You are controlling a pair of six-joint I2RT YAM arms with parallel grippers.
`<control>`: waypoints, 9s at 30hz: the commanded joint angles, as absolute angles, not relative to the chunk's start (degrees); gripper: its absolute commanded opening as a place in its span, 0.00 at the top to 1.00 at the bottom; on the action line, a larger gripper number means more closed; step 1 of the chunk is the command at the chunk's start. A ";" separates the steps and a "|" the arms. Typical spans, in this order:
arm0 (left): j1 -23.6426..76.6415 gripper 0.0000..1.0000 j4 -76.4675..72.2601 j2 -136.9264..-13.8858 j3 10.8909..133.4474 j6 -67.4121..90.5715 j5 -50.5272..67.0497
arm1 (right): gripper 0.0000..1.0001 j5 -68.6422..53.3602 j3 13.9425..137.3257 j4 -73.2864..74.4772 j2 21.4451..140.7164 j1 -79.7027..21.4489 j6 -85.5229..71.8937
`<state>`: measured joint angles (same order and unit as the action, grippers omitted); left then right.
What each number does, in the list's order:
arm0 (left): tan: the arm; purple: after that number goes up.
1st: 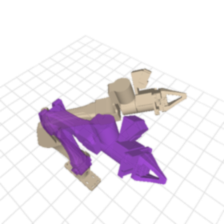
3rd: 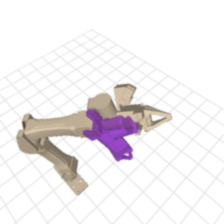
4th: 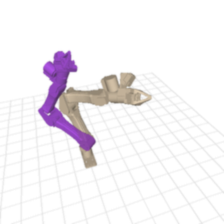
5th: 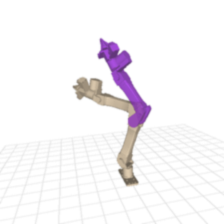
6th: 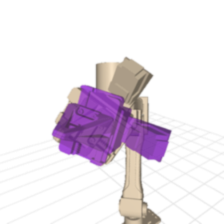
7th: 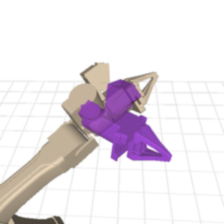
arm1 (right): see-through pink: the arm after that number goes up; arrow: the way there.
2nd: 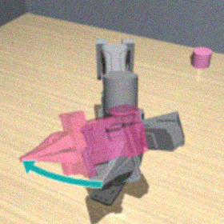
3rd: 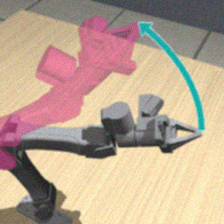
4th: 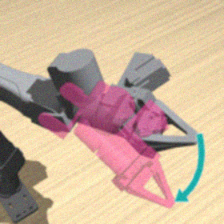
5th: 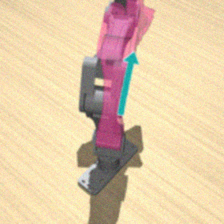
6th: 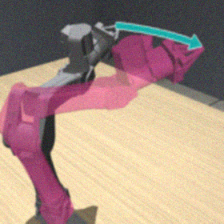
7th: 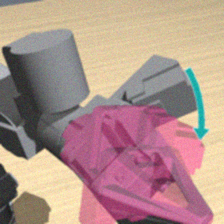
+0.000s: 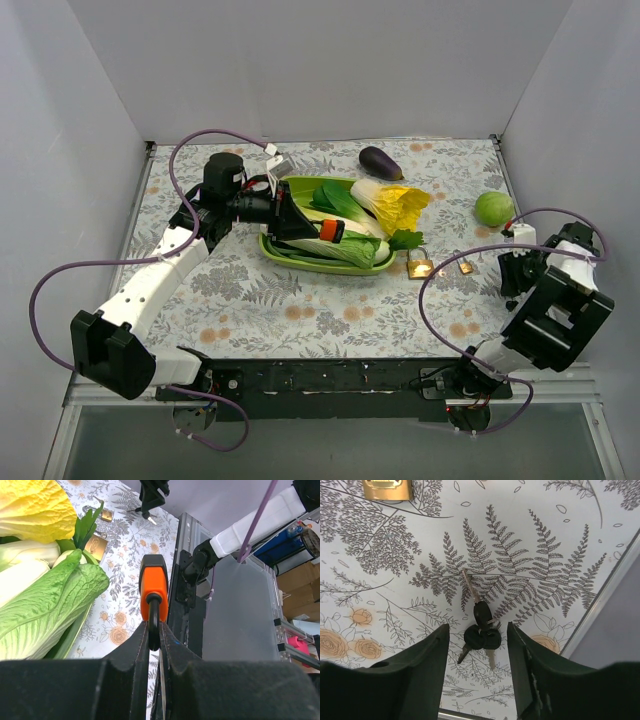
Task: Lock with the key
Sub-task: Place the key at the corner of the board, then place the lock at the center of the board, then pick up the lock from the center of the board.
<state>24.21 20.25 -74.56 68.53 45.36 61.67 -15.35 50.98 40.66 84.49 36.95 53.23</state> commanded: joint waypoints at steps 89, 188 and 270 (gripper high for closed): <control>35.16 0.84 10.11 -77.61 64.07 77.87 52.91 | 0.91 -17.05 78.84 42.98 73.30 -45.53 35.86; -8.79 0.02 57.66 -99.13 90.09 4.30 22.25 | 0.06 -12.56 73.72 51.77 76.82 16.17 40.69; 55.46 1.00 26.89 -74.00 76.29 -19.87 5.98 | 0.09 -56.35 75.87 29.01 72.42 -17.66 -8.77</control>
